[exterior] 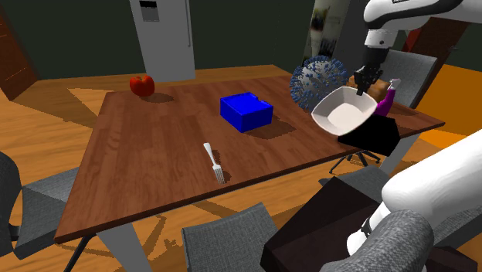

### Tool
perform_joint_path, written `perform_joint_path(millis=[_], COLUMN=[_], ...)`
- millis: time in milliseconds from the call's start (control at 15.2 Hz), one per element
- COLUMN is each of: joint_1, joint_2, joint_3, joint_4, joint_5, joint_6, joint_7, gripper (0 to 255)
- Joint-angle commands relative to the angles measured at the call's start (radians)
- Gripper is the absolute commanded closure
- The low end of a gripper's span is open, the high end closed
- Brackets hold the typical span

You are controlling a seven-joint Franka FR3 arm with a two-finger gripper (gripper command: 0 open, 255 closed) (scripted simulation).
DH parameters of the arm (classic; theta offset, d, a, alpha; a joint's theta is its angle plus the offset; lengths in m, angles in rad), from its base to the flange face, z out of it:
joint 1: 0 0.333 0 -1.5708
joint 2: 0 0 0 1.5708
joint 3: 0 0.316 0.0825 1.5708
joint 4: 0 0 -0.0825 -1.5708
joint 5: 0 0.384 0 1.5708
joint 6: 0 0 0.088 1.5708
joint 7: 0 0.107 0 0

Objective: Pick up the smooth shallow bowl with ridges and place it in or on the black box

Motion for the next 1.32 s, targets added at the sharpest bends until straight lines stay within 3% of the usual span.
perform_joint_path(millis=[0,396,726,1254], joint_1=[-0.016,-0.06,-0.103,-0.106], joint_2=[0.02,0.101,0.225,0.219], joint_3=[-0.038,-0.15,-0.263,-0.266], joint_4=[0.034,0.137,0.27,0.157], joint_5=[-0.008,-0.01,0.034,0.029], joint_6=[-0.01,-0.023,-0.036,0.071], joint_7=[-0.057,-0.225,-0.4,-0.391], gripper=[255,255,255,255])
